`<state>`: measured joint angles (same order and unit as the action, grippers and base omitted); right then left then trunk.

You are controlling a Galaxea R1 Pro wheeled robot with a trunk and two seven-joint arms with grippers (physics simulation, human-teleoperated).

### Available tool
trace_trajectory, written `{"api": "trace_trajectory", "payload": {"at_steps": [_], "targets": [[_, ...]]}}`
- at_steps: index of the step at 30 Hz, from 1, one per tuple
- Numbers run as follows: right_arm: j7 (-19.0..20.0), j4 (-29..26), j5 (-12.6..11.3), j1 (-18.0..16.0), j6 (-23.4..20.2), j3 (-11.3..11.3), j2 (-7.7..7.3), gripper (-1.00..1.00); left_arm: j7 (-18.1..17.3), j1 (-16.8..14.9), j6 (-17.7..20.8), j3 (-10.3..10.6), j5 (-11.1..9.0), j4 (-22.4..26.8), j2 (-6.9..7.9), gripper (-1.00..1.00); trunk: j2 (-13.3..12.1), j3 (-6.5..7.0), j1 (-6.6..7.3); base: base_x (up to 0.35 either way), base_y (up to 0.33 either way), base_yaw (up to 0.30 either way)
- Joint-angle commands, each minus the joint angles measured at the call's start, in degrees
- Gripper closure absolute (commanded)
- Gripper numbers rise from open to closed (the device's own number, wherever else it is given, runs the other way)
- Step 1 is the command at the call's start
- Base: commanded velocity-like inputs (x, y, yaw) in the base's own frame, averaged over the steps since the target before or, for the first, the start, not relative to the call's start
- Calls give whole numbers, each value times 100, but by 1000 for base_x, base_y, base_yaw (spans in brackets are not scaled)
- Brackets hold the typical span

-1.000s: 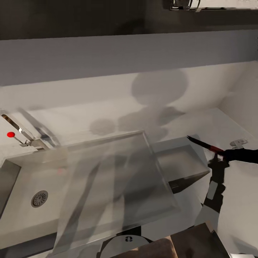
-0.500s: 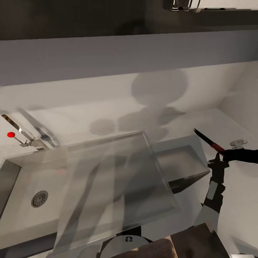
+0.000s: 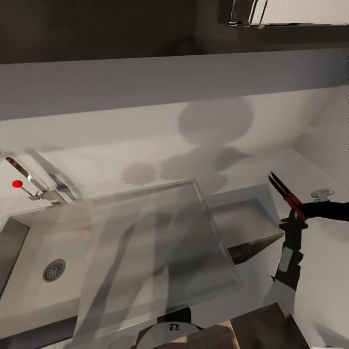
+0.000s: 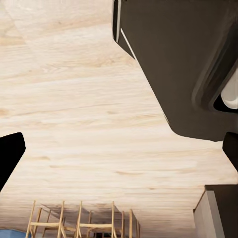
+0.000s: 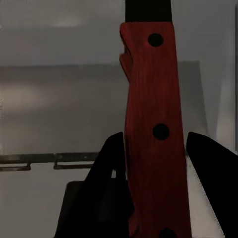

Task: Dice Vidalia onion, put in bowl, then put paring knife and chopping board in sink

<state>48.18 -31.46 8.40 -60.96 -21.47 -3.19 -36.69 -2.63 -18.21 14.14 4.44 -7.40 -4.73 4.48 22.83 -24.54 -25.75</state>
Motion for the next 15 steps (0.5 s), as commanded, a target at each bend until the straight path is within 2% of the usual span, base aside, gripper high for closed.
{"api": "trace_trajectory", "payload": {"at_steps": [1,9,15], "targets": [[42,-19,48,-4,-46,-38,4,100,-26,-6,9,48,-59,-10,0,-100,9,1,-3,0,0,0],[42,-407,48,-4,-446,-50,4,100,-27,-5,9,48,-59,-10,0,-100,9,73,-3,-8,0,0],[35,-769,54,-4,-817,-50,9,100,-27,-7,5,48,-59,-10,2,-100,9,128,-3,-115,31,0]]}}
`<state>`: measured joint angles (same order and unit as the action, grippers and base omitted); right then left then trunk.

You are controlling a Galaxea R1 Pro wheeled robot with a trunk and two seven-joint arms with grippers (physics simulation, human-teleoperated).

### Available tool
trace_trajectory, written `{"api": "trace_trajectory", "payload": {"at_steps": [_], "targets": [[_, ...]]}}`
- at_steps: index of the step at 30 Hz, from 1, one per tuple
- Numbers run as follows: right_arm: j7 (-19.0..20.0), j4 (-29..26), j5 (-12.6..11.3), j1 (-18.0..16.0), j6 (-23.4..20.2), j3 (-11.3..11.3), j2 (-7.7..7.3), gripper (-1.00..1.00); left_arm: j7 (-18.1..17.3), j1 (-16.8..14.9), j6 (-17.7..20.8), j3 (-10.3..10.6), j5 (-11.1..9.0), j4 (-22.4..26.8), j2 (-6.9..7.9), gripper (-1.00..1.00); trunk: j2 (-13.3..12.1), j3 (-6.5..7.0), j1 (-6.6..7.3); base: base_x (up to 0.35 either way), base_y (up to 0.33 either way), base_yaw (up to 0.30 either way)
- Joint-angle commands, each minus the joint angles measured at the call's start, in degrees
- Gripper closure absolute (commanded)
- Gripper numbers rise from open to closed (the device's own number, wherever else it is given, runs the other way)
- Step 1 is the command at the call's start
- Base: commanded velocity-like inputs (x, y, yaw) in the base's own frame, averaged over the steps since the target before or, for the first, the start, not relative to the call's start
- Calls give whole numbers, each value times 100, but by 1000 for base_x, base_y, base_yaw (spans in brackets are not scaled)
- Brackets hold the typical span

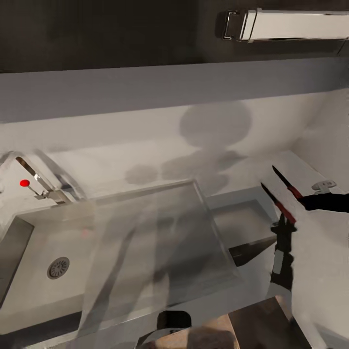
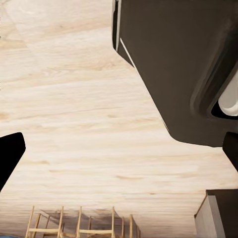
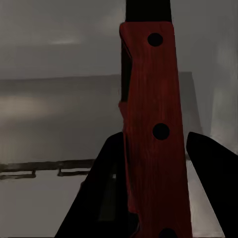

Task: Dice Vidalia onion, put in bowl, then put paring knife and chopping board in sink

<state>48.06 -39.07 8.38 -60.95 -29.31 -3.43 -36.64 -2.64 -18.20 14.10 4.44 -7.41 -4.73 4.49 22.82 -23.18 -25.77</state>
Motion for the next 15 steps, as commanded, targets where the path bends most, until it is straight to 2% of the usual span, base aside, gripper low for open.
{"api": "trace_trajectory", "payload": {"at_steps": [1,6,7,8,9,12,15], "targets": [[40,-115,57,-5,-158,-27,6,100,-26,-6,7,48,-59,-7,9,-100,10,0,-2,-192,110,0],[-40,-391,63,-6,-500,-27,11,100,-26,-7,-28,48,-59,0,23,-100,10,45,-2,-234,138,0],[-180,-412,65,-8,-542,-27,16,100,-26,-8,-106,48,-59,3,24,-100,10,54,-2,-259,149,0],[-547,-430,66,-10,-567,-30,72,100,-26,-8,-276,48,-62,6,25,-100,10,62,-2,-268,150,0],[-662,-433,67,-9,-571,-31,92,100,-26,-8,-327,48,-63,6,25,-100,10,67,-2,-269,150,0],[-1348,-444,51,-10,-581,-34,196,100,-26,-8,-603,44,-67,10,10,-100,10,75,-2,-273,150,0],[-1640,-558,53,-6,-591,-28,320,100,-26,-7,-782,37,-74,18,-14,-100,10,77,-2,-279,150,0]]}}
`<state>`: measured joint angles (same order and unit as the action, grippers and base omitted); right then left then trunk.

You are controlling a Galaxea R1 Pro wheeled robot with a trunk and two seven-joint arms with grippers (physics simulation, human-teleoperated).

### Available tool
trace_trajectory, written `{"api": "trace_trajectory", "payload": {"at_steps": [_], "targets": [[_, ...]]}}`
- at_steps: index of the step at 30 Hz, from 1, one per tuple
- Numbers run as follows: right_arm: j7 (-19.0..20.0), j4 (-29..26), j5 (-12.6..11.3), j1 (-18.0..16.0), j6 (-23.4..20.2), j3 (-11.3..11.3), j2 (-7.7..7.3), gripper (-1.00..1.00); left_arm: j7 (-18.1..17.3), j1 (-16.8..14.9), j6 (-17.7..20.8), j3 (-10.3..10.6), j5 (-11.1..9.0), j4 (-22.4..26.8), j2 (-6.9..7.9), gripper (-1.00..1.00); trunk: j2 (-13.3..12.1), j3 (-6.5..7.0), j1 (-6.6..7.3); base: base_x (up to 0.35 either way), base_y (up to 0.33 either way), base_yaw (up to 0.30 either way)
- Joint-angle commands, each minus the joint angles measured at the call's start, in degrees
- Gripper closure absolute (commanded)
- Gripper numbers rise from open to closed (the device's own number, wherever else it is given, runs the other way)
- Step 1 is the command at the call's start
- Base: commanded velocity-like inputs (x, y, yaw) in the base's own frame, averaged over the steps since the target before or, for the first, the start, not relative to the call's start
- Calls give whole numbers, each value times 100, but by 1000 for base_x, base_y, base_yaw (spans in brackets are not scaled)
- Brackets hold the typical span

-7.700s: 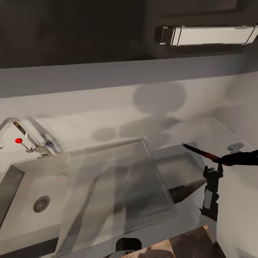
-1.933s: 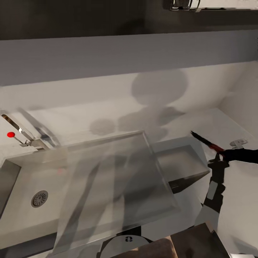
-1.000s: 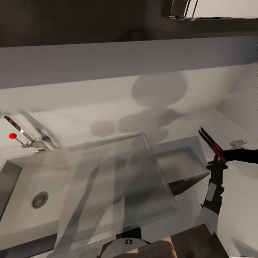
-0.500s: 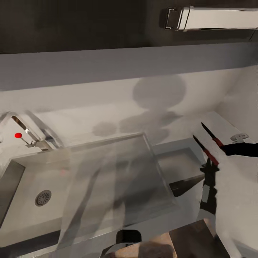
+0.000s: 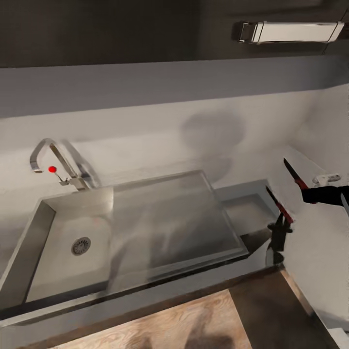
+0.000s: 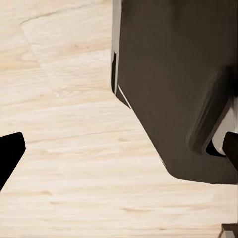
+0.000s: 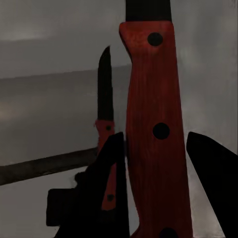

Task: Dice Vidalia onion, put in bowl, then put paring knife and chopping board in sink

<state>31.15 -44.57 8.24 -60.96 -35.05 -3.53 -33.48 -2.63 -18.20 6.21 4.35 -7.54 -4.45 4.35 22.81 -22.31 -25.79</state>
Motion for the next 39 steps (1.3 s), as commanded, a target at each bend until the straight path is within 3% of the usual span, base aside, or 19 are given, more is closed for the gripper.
{"api": "trace_trajectory", "payload": {"at_steps": [1,3,9,21,23,26,31,39], "targets": [[21,-40,69,-6,-17,-17,24,100,-27,-7,-45,44,-61,-7,-5,-100,11,-9,0,-282,149,0],[-8,-69,71,-5,-20,-17,44,100,-27,-7,-151,40,-62,-5,-9,-100,11,-9,0,-283,148,0],[-31,-402,73,-4,-238,-10,70,100,-19,-6,-935,23,-72,-3,-109,-100,11,-9,0,-288,146,0],[-22,-438,39,-5,-202,-3,78,100,-9,-7,-986,18,-78,-4,-124,-100,11,-9,0,-206,95,0],[-22,-440,44,-5,-189,1,78,100,-12,-6,-1099,14,-137,-5,-113,-100,11,-9,0,-3,1,0],[-23,-551,40,-6,-180,-10,111,100,-10,-6,-1560,14,-168,-11,-118,-100,11,-9,0,0,0,0],[-24,-772,46,-5,-178,-39,108,100,-10,-7,-1709,14,-176,-12,-111,-100,11,-9,0,0,0,0],[-11,-828,52,-4,-177,-483,96,100,-9,-4,-1747,14,-177,-12,-110,-100,11,-9,0,0,0,0]]}}
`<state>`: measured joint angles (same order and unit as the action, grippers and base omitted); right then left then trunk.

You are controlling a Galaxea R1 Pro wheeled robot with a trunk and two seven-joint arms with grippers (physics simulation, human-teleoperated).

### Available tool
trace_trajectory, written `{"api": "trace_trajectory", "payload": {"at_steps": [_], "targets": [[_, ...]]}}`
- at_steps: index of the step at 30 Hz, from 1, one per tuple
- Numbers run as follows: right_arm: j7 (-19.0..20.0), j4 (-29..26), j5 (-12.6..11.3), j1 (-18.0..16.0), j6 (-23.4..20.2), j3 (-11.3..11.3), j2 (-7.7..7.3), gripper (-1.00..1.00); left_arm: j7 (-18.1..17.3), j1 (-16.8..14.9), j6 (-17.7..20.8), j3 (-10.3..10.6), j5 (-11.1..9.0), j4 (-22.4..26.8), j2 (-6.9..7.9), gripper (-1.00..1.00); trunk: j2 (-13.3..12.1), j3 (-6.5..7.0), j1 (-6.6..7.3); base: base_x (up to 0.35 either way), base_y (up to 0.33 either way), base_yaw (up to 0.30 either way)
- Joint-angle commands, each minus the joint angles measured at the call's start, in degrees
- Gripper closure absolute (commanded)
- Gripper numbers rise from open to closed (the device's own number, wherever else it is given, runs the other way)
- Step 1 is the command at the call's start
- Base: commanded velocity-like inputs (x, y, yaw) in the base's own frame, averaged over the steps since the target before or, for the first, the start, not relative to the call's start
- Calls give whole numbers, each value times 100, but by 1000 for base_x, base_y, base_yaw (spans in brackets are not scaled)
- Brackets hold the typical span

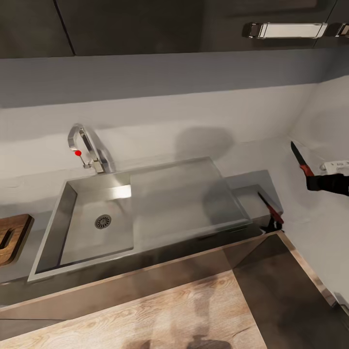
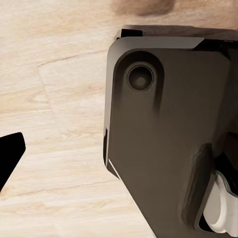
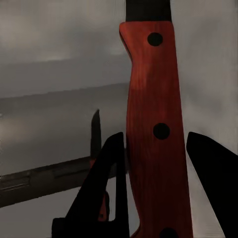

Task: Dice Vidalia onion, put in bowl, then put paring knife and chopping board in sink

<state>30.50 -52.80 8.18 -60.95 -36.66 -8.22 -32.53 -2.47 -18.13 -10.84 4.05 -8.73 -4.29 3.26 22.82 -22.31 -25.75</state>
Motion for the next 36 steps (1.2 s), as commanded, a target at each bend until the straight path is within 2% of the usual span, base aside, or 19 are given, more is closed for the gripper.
{"api": "trace_trajectory", "payload": {"at_steps": [1,7,12,18,31,36], "targets": [[58,11,56,-5,-16,-41,4,100,-26,-13,-42,43,-58,-28,-1,-100,10,-9,-3,0,0,0],[79,57,63,-5,-16,-102,-6,100,-26,-14,-42,43,-58,-28,-1,-100,10,-9,-3,0,0,0],[93,130,62,-5,-10,-276,-28,100,-27,-13,-41,43,-58,-28,-1,-100,10,-9,-3,0,0,0],[147,132,42,-5,-17,-306,0,100,-26,-13,-41,43,-58,-28,-4,-100,10,-9,-3,-38,6,0],[196,129,25,-5,-25,-303,90,100,-30,-14,-41,43,-58,-28,-10,-100,10,-9,-3,-242,129,4],[230,129,24,-5,-25,-303,126,100,-29,-15,-41,43,-58,-28,-10,-100,10,-14,-3,-261,186,189]]}}
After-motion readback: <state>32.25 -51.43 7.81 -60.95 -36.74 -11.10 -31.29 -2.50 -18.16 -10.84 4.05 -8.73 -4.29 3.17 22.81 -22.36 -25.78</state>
